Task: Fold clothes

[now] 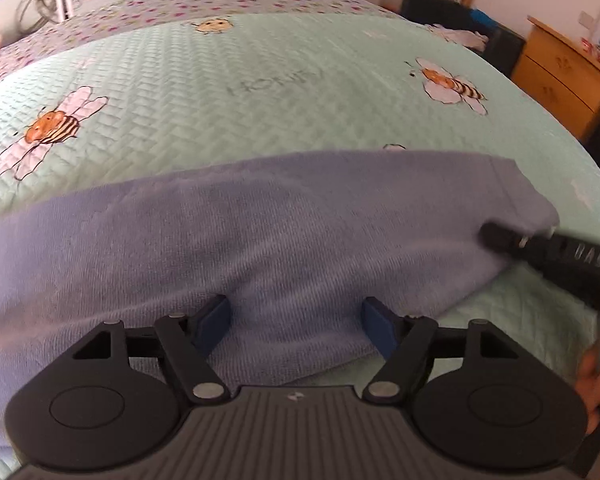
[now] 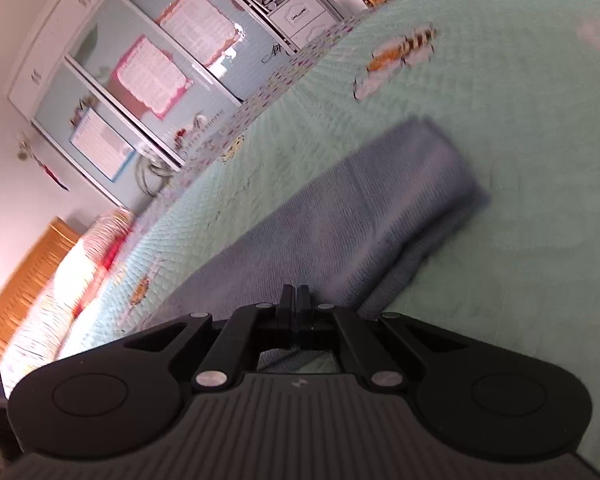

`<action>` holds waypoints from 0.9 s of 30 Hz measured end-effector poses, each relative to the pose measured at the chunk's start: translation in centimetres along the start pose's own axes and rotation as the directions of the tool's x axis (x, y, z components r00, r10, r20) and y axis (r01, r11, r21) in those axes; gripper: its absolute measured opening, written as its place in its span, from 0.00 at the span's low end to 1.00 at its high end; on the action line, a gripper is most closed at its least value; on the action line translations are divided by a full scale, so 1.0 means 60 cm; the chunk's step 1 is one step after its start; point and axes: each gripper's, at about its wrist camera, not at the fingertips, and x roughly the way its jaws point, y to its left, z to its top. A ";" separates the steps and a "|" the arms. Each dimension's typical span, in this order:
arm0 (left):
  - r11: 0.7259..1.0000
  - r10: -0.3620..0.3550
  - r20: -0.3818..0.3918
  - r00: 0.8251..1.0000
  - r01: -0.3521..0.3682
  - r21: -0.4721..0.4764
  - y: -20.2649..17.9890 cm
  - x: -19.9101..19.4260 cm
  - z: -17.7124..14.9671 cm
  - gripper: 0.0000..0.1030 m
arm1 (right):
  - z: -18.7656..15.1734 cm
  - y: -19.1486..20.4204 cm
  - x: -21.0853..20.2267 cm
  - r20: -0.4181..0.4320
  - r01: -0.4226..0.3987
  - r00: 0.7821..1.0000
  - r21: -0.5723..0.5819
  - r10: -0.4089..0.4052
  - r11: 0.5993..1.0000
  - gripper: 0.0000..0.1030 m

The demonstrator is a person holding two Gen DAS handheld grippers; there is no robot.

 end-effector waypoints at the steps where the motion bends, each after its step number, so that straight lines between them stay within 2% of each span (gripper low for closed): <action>1: 1.000 -0.013 0.000 1.000 0.013 -0.010 0.005 0.000 -0.001 0.74 | 0.009 0.003 -0.008 0.023 0.014 1.000 -0.004 -0.013 1.000 0.08; 3: 1.000 -0.022 0.001 1.000 0.022 -0.016 0.006 -0.001 -0.002 0.74 | 0.031 -0.011 -0.014 0.068 0.020 0.997 0.031 -0.022 0.999 0.13; 4: 0.999 -0.026 0.002 1.000 0.026 -0.019 0.006 -0.001 -0.003 0.74 | 0.037 -0.027 -0.005 0.055 0.028 0.998 0.039 -0.030 0.999 0.14; 6: 0.999 -0.035 0.004 0.999 0.035 -0.024 0.007 -0.001 -0.004 0.75 | 0.049 -0.058 0.012 0.029 0.042 0.999 0.057 -0.044 0.998 0.00; 9: 0.998 -0.052 0.000 0.999 0.052 -0.032 0.008 0.000 0.000 0.79 | 0.049 -0.107 0.013 0.027 -0.048 0.999 0.189 0.044 0.981 0.00; 12: 0.998 -0.060 -0.005 0.998 0.060 -0.023 0.009 0.000 0.001 0.81 | 0.048 -0.085 -0.003 0.050 -0.019 0.999 0.142 0.012 0.990 0.00; 14: 0.998 -0.063 -0.007 0.998 0.063 -0.023 0.009 0.000 0.002 0.82 | 0.043 -0.069 -0.020 0.081 -0.023 0.997 0.132 0.012 0.991 0.07; 15: 0.998 -0.065 -0.008 0.998 0.064 -0.024 0.009 -0.001 0.003 0.82 | 0.040 -0.061 -0.029 0.094 -0.027 0.995 0.129 0.015 0.991 0.07; 17: 0.996 -0.077 -0.006 0.997 0.077 -0.043 0.014 -0.003 0.004 0.83 | 0.028 -0.052 -0.035 0.085 -0.088 0.994 0.150 0.076 0.985 0.07; 19: 0.987 -0.109 0.014 0.994 0.110 -0.117 0.029 -0.010 0.005 0.82 | 0.012 -0.044 -0.036 0.070 -0.131 0.990 0.148 0.122 0.980 0.08; 21: 0.971 -0.139 0.041 0.989 0.145 -0.192 0.042 -0.017 0.008 0.80 | -0.012 -0.055 -0.021 0.057 -0.122 0.992 0.137 0.115 0.983 0.09; 23: 0.960 -0.157 0.064 0.986 0.168 -0.225 0.042 -0.018 0.015 0.68 | -0.024 -0.069 -0.015 0.071 -0.139 0.989 0.166 0.129 0.976 0.01; 24: 0.954 -0.165 0.076 0.983 0.179 -0.241 0.042 -0.018 0.019 0.64 | -0.020 -0.073 -0.019 0.083 -0.156 0.986 0.186 0.143 0.970 0.02; 27: 0.933 -0.189 0.113 0.975 0.214 -0.288 0.042 -0.020 0.030 0.48 | -0.020 -0.063 -0.016 0.087 -0.132 0.989 0.156 0.119 0.979 0.01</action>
